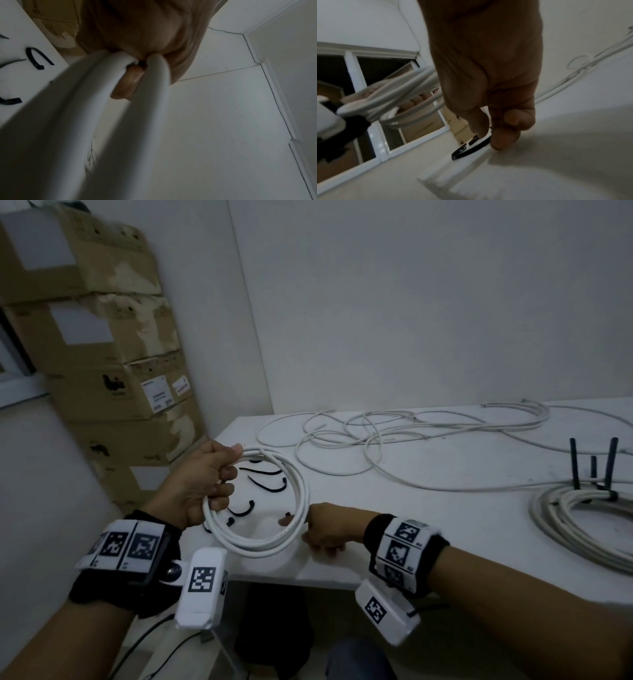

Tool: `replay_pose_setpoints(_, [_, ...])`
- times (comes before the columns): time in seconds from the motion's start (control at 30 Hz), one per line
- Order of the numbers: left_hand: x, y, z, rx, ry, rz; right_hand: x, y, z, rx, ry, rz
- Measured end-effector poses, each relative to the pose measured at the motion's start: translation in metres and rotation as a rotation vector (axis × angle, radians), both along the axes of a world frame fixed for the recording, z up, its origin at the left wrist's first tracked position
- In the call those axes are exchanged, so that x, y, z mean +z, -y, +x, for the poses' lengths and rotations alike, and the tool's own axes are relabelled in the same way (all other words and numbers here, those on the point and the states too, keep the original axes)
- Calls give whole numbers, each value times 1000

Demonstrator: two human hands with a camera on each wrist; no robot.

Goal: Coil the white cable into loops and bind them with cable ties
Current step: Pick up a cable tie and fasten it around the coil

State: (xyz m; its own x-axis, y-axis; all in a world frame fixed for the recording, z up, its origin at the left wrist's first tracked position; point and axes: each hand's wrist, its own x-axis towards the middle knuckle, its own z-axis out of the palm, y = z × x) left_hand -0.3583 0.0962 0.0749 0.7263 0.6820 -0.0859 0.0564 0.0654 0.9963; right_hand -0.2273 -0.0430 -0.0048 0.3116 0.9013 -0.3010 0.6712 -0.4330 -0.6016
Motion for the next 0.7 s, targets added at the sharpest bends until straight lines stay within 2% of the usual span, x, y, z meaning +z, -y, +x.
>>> replay_pose_setpoints(0.13, [-2,-6,-7,11,18,-46,-1,-9,-7,130,284,-14])
replay_pose_setpoints(0.27, [-7,-14,-5,-19,46,-161,-4,-2,-4,130,399,67])
replay_pose_setpoints(0.37, [-13,-15,4,-44,63,-264,2,13,3,124,422,19])
replay_pose_setpoints(0.43, [-14,-11,12,-47,82,-340,10,27,9,46,371,-4])
replay_pose_setpoints(0.53, [-16,-1,25,-42,122,-446,25,51,21,-166,267,60])
replay_pose_setpoints(0.7, [-19,26,52,-35,229,-575,36,79,33,-340,376,438])
